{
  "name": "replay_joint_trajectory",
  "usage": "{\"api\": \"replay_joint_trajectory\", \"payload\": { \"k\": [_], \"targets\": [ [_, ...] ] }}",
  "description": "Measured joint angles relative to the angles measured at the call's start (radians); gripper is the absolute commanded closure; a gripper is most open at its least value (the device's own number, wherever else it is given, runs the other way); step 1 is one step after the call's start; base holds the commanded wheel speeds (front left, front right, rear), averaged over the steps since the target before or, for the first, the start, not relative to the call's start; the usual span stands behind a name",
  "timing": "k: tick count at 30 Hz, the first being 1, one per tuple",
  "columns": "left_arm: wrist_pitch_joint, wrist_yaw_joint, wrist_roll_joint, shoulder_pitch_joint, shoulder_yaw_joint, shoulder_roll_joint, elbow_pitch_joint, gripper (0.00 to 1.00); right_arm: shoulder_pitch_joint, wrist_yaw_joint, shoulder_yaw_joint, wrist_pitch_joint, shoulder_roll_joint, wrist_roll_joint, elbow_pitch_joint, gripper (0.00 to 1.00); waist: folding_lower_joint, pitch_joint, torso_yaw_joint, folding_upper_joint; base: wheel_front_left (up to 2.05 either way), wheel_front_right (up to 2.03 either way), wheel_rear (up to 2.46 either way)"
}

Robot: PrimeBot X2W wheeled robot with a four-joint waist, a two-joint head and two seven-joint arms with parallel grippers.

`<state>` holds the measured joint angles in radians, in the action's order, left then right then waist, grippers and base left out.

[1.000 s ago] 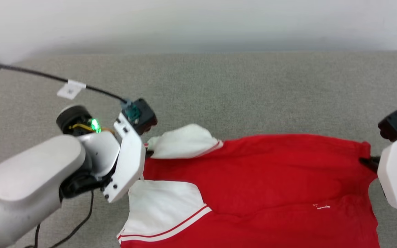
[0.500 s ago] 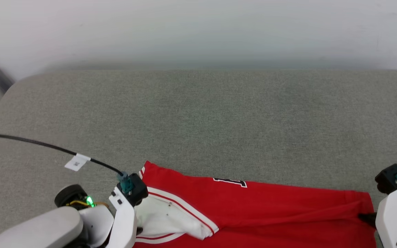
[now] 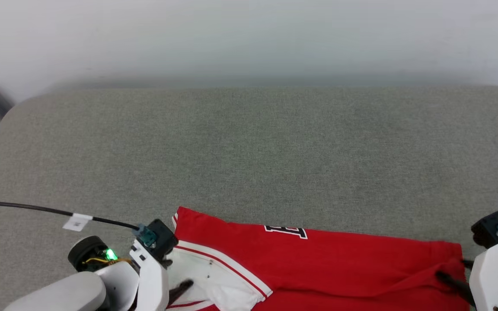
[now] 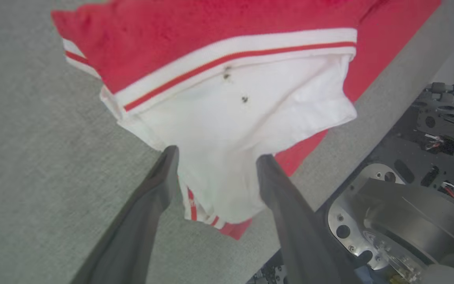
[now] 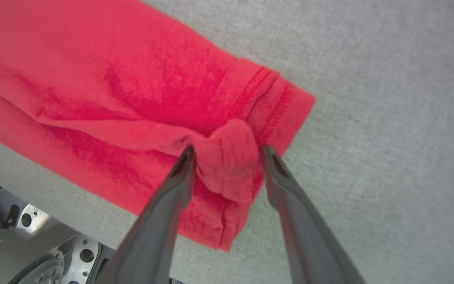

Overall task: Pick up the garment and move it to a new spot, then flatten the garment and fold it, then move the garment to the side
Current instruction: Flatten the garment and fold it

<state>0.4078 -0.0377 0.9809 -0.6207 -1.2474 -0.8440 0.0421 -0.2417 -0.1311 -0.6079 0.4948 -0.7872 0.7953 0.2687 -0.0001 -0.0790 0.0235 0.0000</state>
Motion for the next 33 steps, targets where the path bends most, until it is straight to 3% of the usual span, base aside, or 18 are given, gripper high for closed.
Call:
{"api": "replay_joint_trajectory", "payload": {
  "k": [5, 12, 17, 23, 28, 33],
  "targets": [
    [-0.187, 0.076, -0.043, 0.027, 0.063, -0.025, -0.027, 0.00, 0.003, 0.000, 0.071, -0.083, -0.040, 0.017, -0.047, 0.00, 0.0000, 0.038, -0.003, 0.0000, 0.00, 0.00, 0.00],
    [-0.444, 0.261, -0.128, 0.096, 0.142, -0.023, -0.062, 0.00, 0.081, 0.000, 0.247, -0.146, -0.062, 0.049, -0.087, 0.00, 0.0000, 0.048, 0.005, 0.0000, 0.00, 0.00, 0.00],
    [-0.596, 0.410, -0.180, 0.151, 0.189, 0.008, -0.044, 0.00, 0.150, 0.000, 0.333, -0.111, -0.015, 0.097, -0.055, 0.00, 0.0000, 0.028, 0.010, 0.0000, 0.00, 0.00, 0.00],
    [-0.665, 0.552, -0.217, 0.217, 0.275, 0.072, -0.026, 0.00, 0.210, 0.000, 0.369, -0.053, 0.059, 0.131, -0.001, 0.00, 0.0000, -0.005, 0.028, 0.0000, 0.00, 0.00, 0.00],
    [-0.668, 0.614, -0.298, 0.298, 0.414, 0.146, -0.064, 0.00, 0.226, 0.000, 0.351, -0.020, 0.115, 0.141, 0.010, 0.00, 0.0000, -0.029, 0.042, 0.0000, 0.00, 0.00, 0.00],
    [-0.668, 0.613, -0.403, 0.396, 0.540, 0.211, -0.083, 0.00, 0.232, 0.000, 0.323, 0.006, 0.147, 0.156, 0.013, 0.00, 0.0000, -0.041, 0.054, 0.0000, 0.00, 0.00, 0.00]
  ]
}}
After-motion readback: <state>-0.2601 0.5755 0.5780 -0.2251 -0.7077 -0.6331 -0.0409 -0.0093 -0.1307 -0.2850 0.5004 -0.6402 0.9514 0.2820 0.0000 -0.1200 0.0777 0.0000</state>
